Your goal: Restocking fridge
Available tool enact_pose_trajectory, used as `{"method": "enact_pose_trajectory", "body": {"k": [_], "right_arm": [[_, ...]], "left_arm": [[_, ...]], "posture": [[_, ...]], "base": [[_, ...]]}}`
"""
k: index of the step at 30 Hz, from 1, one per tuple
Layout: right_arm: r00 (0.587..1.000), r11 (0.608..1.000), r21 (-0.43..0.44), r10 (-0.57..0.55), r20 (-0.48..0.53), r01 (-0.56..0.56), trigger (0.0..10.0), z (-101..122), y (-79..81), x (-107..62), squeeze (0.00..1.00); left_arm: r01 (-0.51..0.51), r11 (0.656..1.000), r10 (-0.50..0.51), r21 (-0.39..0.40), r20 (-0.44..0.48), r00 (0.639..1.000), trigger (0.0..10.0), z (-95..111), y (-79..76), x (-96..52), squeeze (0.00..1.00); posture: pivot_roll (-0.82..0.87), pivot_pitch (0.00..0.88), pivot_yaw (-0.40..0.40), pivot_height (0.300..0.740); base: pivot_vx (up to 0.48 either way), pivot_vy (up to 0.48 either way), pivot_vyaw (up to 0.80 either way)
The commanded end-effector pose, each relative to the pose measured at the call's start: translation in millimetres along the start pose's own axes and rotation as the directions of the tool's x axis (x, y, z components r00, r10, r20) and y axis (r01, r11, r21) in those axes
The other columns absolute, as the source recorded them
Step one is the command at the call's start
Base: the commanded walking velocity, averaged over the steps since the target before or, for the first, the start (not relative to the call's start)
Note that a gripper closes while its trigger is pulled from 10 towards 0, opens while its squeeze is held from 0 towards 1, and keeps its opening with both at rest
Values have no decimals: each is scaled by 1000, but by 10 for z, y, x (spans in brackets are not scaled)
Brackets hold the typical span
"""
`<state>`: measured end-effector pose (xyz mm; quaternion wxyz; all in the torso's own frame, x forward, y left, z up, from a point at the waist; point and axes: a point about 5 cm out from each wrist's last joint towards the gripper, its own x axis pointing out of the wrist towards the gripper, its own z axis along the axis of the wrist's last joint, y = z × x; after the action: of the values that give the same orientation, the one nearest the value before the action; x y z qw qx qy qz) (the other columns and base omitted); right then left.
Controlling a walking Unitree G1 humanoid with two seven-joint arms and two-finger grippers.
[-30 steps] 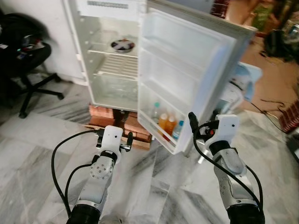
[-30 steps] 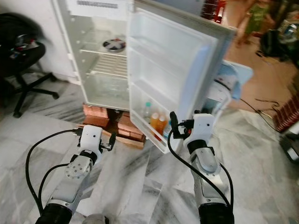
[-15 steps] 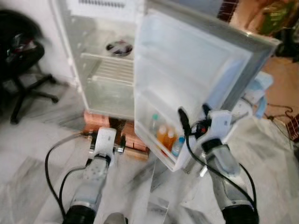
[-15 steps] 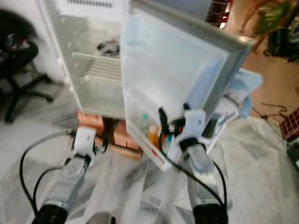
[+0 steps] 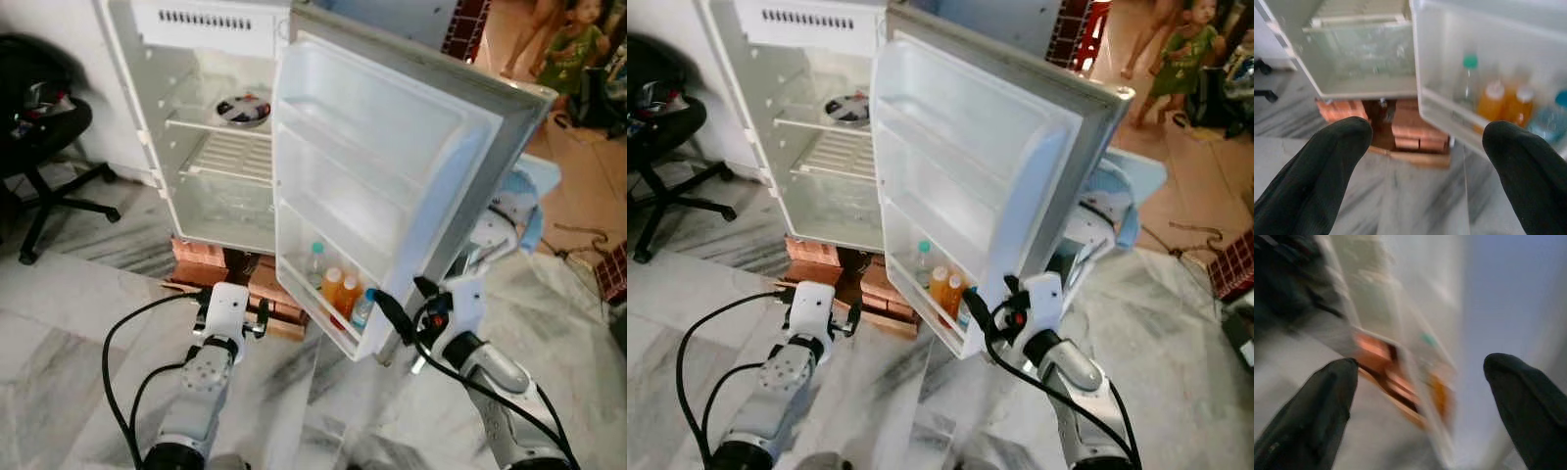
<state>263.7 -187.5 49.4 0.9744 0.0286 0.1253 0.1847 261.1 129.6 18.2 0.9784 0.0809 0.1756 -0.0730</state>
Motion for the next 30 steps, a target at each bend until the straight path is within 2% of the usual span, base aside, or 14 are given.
{"method": "enact_pose_trajectory", "body": {"k": [1,6,10,14,17,19,20,22,23,24,26,27,28,30], "right_arm": [[979,976,-93,-201,-15,199,10000,69,-306,16,0],[868,866,-92,-480,123,492,10000,481,-745,55,0],[842,854,-55,-496,213,517,10000,751,-827,121,0],[879,923,30,-374,295,383,10000,987,-715,336,0],[904,988,94,-153,398,126,10000,1214,-487,465,0],[894,989,124,12,447,-75,10000,1303,-321,490,0],[861,959,134,155,484,-248,10000,1355,-178,467,0],[797,893,143,296,527,-426,10000,1407,-16,383,0],[743,828,146,391,543,-542,10000,1429,102,301,0],[652,722,122,522,549,-681,10000,1443,284,153,0],[634,702,115,545,548,-703,10000,1441,314,127,0],[553,603,101,636,538,-791,10000,1410,455,-38,0],[553,603,101,636,538,-791,10000,1410,455,-38,0],[510,513,142,704,495,-846,10000,1223,572,-203,0]], "left_arm": [[4,1000,-4,28,-30,1000,10000,-32,5,-34,0],[-32,998,39,62,-110,993,10000,-252,181,-250,0],[-81,994,91,76,-152,984,10000,-379,321,-395,0],[-110,993,116,36,-234,965,10000,-594,440,-652,0],[-103,995,96,-10,-279,955,10000,-739,437,-817,0],[-99,995,95,1,-279,956,10000,-744,435,-820,0],[-100,995,98,5,-280,955,10000,-744,437,-806,0],[-102,995,100,7,-281,955,10000,-752,441,-789,0],[-103,995,101,9,-280,955,10000,-756,442,-773,0],[-102,995,101,12,-281,954,10000,-763,446,-759,0],[-101,995,100,11,-281,954,10000,-762,447,-760,0],[-99,995,98,10,-285,953,10000,-781,453,-754,0],[-99,995,98,10,-285,953,10000,-781,453,-754,0],[-95,995,93,8,-291,952,10000,-815,470,-744,0]], "posture": [[109,54,-36,740],[138,63,-34,740],[141,64,-34,740],[177,69,-32,740],[189,71,-36,740],[196,68,-39,740],[197,68,-42,740],[200,64,-44,740],[199,63,-43,740],[197,61,-42,740],[197,61,-42,740],[192,60,-39,740],[192,60,-39,740],[184,57,-34,740]], "base": [[0,0,0],[0,0,0],[0,0,0],[0,0,0],[0,0,0],[0,0,0],[0,0,0],[0,0,0],[0,0,0],[0,0,0],[0,0,0],[0,0,0],[0,0,0],[0,0,0]]}}
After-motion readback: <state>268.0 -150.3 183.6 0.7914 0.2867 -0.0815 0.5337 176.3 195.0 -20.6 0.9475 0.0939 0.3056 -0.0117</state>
